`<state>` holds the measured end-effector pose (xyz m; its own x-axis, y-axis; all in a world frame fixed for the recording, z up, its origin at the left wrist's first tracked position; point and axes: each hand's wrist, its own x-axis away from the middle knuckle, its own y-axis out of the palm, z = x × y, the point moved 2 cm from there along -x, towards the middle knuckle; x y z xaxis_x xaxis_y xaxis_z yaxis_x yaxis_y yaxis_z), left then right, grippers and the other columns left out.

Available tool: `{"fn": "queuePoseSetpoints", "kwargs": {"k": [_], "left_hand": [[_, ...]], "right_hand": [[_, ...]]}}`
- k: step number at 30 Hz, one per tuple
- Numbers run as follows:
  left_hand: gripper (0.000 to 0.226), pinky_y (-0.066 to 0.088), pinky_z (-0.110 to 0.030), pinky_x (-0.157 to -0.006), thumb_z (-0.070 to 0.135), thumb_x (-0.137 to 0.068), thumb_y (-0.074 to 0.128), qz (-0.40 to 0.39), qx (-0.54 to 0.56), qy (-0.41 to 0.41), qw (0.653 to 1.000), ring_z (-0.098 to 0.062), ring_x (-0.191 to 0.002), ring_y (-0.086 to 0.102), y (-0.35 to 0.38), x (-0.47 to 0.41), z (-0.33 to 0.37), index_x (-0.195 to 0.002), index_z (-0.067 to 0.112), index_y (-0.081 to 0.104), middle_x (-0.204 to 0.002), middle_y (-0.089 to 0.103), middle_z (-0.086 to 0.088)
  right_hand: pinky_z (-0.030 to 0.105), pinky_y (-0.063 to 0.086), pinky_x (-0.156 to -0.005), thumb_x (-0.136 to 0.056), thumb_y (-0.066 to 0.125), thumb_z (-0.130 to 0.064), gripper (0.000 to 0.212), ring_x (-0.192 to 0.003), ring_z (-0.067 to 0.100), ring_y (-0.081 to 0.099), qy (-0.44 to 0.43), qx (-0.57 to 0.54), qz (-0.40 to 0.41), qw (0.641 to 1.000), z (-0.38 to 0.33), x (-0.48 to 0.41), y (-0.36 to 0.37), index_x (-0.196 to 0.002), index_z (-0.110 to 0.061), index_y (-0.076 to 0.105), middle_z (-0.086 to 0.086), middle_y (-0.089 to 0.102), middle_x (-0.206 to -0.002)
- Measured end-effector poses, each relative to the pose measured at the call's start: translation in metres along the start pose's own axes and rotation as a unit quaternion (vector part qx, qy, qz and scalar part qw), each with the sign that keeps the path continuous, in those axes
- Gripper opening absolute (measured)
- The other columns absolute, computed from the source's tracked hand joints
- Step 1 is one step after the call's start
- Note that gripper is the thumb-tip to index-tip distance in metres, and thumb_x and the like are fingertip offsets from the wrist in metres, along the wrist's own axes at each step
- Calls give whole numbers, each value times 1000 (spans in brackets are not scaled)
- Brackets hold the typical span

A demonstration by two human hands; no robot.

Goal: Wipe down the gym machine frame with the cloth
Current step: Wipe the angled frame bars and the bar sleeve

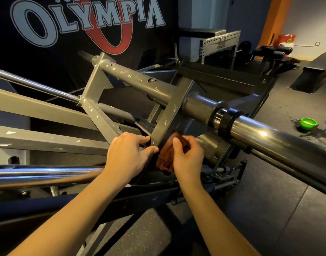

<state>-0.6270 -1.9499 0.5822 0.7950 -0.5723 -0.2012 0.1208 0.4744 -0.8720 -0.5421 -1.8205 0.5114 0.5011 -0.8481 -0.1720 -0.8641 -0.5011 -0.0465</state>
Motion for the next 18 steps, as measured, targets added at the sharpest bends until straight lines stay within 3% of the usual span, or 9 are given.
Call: {"fn": "queuePoseSetpoints", "kwargs": {"k": [2, 5, 8, 12, 15, 18], "left_hand": [[52, 56, -44, -96, 52, -85, 74, 4, 0, -1, 1000, -18, -105, 70, 0, 0, 0, -131, 28, 68, -117, 75, -1], [53, 54, -46, -100, 53, -85, 73, -2, 1, -2, 1000, -19, -112, 68, 1, -2, -2, -131, 28, 68, -122, 73, -2], [52, 54, -46, -100, 53, -85, 73, -1, -2, -1, 1000, -19, -113, 67, 2, -2, -4, -131, 29, 67, -122, 73, -2], [53, 56, -43, -98, 56, -85, 72, 2, -7, 5, 1000, -17, -107, 69, 2, -1, -5, -131, 29, 68, -118, 75, 0], [55, 55, -44, -100, 57, -84, 72, -3, 1, 2, 1000, -17, -110, 68, 3, -3, -7, -131, 29, 67, -119, 74, -1], [54, 54, -42, -101, 54, -86, 72, -5, 5, 1, 1000, -17, -111, 68, 4, -4, -7, -133, 29, 66, -120, 74, -1]], "right_hand": [[39, 58, -94, -100, 61, -29, 4, -96, 3, 63, 36, 24, -6, 999, 12, 3, -7, -103, -30, 62, -10, 65, -99], [33, 54, -93, -98, 63, -31, 6, -98, 5, 60, -31, 77, -48, 995, 2, 0, -6, -103, -28, 63, -11, 63, -98], [30, 52, -87, -97, 63, -32, 4, -95, 8, 61, -73, 54, -38, 995, -9, 0, 1, -100, -29, 62, -10, 63, -94], [39, 57, -93, -99, 62, -28, 3, -93, 1, 62, 32, 46, -23, 998, 13, 2, -7, -101, -30, 62, -10, 65, -95], [24, 51, -88, -98, 63, -28, 3, -93, -1, 58, -29, 69, -41, 996, 1, 5, -3, -99, -30, 62, -13, 62, -94], [27, 52, -85, -98, 63, -28, 3, -94, 5, 61, -38, 43, -1, 998, -5, -9, -3, -100, -27, 62, -9, 64, -96]]}}
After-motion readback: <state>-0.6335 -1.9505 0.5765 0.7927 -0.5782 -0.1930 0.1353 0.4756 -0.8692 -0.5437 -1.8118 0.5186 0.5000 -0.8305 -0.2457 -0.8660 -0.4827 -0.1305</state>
